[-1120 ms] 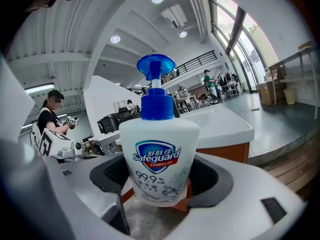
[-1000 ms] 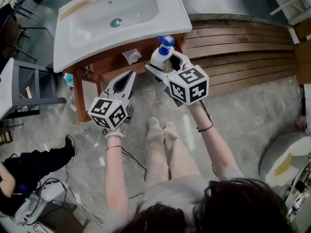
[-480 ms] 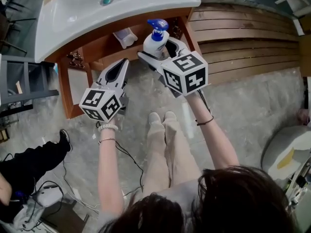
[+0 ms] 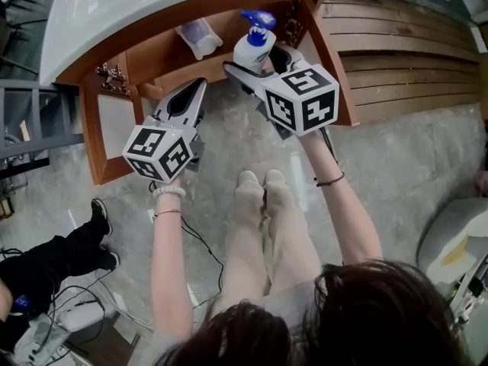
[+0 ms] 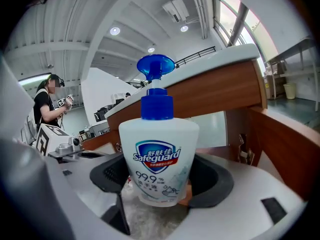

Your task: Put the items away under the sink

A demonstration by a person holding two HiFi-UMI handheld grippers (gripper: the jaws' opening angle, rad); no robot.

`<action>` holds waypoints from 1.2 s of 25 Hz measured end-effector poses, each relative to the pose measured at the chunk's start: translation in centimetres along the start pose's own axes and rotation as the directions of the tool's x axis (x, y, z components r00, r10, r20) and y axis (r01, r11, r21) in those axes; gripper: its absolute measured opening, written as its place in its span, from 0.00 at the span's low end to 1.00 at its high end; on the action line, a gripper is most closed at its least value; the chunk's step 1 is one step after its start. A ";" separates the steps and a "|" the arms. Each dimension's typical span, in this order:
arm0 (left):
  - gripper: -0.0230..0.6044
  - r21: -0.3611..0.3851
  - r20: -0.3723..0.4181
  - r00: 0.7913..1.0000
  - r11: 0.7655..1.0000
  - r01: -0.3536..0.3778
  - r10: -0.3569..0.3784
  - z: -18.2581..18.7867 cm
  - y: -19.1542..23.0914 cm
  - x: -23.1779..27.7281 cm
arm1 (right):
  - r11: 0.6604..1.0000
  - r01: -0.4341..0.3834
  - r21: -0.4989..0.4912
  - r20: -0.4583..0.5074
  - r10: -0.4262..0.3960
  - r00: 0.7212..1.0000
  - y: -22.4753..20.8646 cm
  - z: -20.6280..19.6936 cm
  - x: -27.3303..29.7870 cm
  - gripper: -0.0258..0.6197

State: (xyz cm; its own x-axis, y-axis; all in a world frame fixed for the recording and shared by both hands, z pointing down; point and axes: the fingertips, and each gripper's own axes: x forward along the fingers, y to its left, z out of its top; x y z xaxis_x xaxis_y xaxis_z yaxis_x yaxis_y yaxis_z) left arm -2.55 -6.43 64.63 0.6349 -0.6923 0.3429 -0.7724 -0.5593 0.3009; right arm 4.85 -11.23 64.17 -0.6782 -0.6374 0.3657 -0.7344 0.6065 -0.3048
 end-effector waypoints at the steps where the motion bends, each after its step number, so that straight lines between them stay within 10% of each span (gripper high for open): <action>1: 0.03 0.003 0.000 1.000 1.000 0.002 -0.002 -0.3 0.2 0.2 | 1.000 0.000 -0.001 0.000 0.000 1.000 -0.1 -0.4 0.3 0.60; 30: 0.03 0.094 0.051 0.997 0.994 0.049 -0.054 -6.4 7.0 8.9 | 0.996 0.064 -0.061 0.053 -0.060 0.997 -9.8 -5.8 11.3 0.60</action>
State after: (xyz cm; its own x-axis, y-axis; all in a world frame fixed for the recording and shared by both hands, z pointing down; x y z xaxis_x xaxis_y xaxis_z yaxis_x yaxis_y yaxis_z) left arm -2.21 -13.59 75.52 0.6740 -0.6835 0.2804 -0.7385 -0.6328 0.2326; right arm 4.57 -21.58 76.36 -0.6331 -0.6970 0.3367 -0.7729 0.5927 -0.2266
